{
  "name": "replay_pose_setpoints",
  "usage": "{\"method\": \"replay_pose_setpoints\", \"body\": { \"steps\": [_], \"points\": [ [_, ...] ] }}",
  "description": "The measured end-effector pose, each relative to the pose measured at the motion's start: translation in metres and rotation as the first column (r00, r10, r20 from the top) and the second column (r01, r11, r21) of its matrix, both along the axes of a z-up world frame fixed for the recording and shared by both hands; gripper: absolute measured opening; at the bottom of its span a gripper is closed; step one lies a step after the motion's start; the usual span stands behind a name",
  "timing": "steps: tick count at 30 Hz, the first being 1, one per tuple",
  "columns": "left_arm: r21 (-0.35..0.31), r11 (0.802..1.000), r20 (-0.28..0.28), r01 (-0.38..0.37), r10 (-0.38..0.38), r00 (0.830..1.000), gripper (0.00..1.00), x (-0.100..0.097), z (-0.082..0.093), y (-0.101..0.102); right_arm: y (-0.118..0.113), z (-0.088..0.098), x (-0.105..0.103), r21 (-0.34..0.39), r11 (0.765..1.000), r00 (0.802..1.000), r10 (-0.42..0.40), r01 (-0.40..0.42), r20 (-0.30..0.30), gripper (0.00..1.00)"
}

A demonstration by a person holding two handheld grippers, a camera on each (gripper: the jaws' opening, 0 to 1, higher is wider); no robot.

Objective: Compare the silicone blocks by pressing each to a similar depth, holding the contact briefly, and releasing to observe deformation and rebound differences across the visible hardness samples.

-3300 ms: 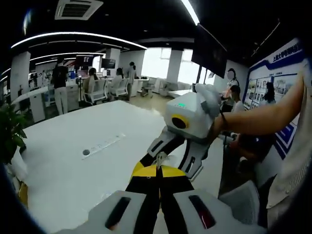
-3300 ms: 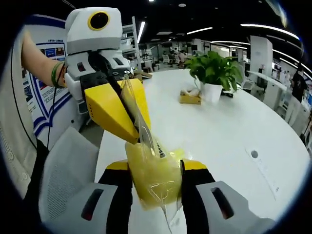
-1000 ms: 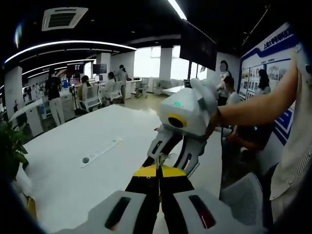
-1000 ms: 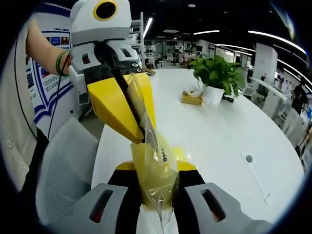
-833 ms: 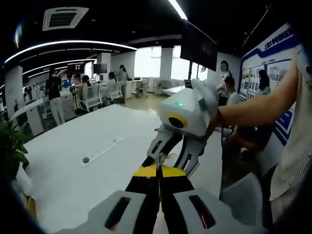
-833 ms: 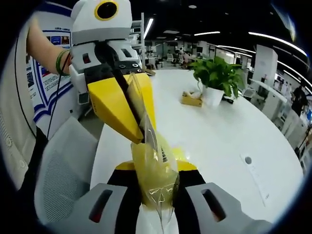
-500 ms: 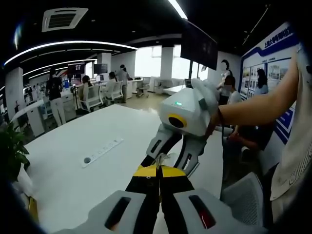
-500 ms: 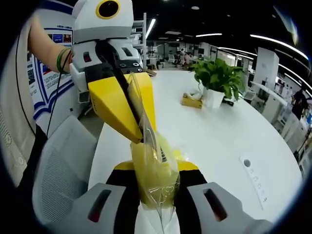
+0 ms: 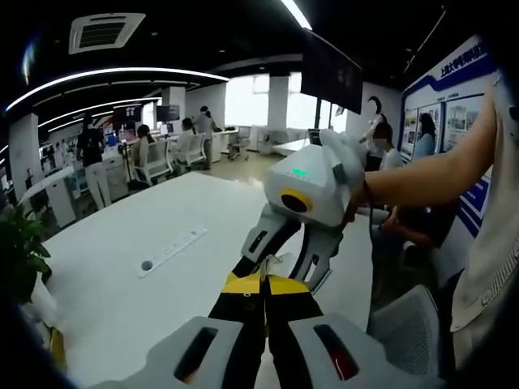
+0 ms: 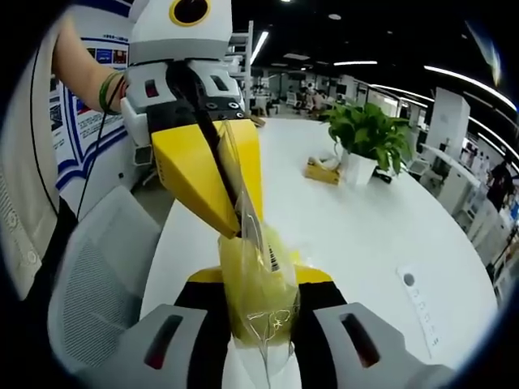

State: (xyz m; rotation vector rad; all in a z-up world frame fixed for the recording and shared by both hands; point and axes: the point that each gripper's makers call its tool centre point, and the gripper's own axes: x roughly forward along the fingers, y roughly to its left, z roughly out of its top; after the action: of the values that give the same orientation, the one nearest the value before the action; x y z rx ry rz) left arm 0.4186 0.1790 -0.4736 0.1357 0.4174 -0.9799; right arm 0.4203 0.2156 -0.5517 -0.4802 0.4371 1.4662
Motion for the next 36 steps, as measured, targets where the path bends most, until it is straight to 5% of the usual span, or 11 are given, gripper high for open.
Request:
{"method": "replay_pose_setpoints", "body": {
  "steps": [18,25,36],
  "points": [
    [-0.025,1.000,-0.059,-0.019,0.017,0.998,0.00,-0.001,-0.006,-0.001,-0.003,-0.007,-0.002,-0.018,1.000,1.000,0.002,-0.002,-0.021,0.27],
    [-0.104,0.993,-0.161,-0.061,0.044,0.986,0.00,0.002,-0.014,0.000,-0.008,-0.012,-0.005,-0.031,0.999,0.999,-0.010,0.009,-0.050,0.30],
    [-0.110,0.990,-0.235,-0.093,0.065,0.970,0.00,0.001,-0.041,-0.004,-0.029,-0.022,-0.015,-0.042,0.996,0.991,-0.085,0.081,-0.104,0.53]
  ]
}}
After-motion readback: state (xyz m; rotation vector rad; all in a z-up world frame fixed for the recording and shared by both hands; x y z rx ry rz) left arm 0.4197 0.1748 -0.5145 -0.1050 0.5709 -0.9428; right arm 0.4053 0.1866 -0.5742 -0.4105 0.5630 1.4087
